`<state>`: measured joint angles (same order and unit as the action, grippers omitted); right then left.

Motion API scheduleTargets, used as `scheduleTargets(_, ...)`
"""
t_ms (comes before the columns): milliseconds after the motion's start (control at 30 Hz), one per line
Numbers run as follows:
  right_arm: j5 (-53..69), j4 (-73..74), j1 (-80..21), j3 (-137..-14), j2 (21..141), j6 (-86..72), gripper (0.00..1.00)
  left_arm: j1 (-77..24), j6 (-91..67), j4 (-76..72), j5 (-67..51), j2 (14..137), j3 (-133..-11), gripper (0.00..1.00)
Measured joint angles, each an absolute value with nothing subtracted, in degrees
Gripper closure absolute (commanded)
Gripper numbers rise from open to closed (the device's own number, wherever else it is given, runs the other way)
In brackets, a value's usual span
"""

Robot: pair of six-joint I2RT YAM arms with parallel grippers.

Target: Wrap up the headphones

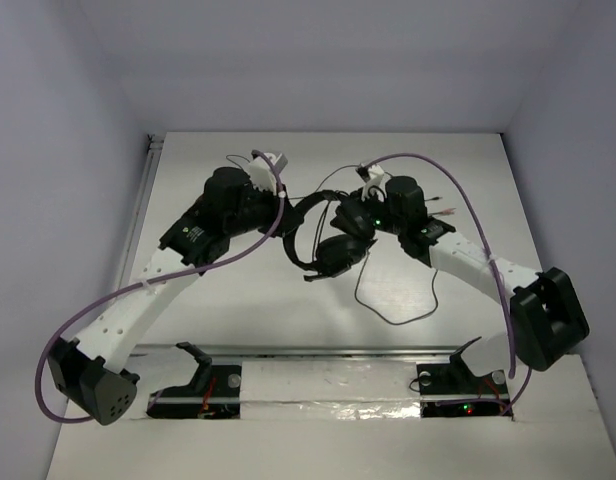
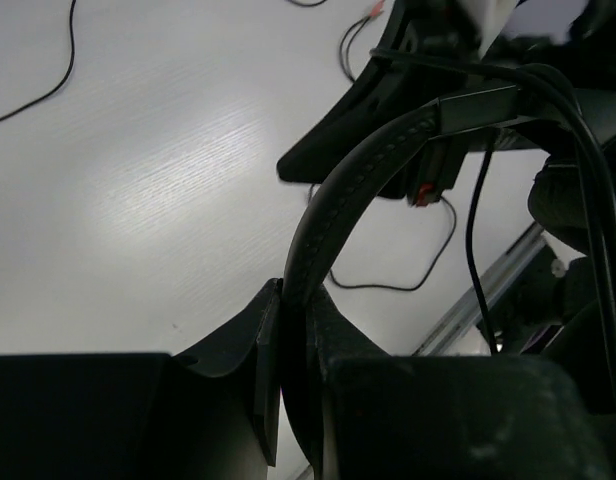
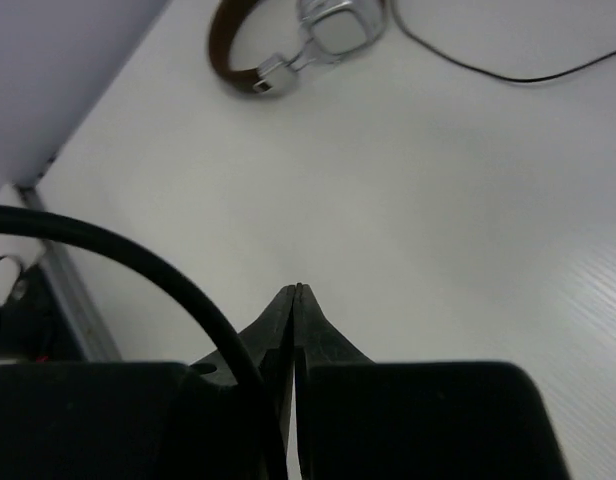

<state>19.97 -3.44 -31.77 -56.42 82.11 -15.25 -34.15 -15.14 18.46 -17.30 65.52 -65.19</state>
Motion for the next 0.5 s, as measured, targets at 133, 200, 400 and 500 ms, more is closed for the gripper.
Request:
scheduleTargets(133,31.1,-14.9,-31.2,-49.9,82.0,-20.5,0.84,-32.4,-16.1,16.6,-21.8,64.7,-67.4,1.00)
scheduleTargets(200,35.2,-20.9,-31.2,-47.2,82.5,-23.4,0.83,-32.3,-16.6,15.8,-23.3,64.7,-69.0,1.00)
scheduleTargets(400,42.2,-35.9,-31.2,-42.9,88.1,-31.8,0.80,-31.2,-18.7,14.1,-24.9,64.8,-73.9,1.00)
scheduleTargets(500,43.5,-42.2,-31.2,-41.4,90.6,-35.9,0.80,-30.1,-20.2,12.7,-24.8,65.3,-76.5,1.00)
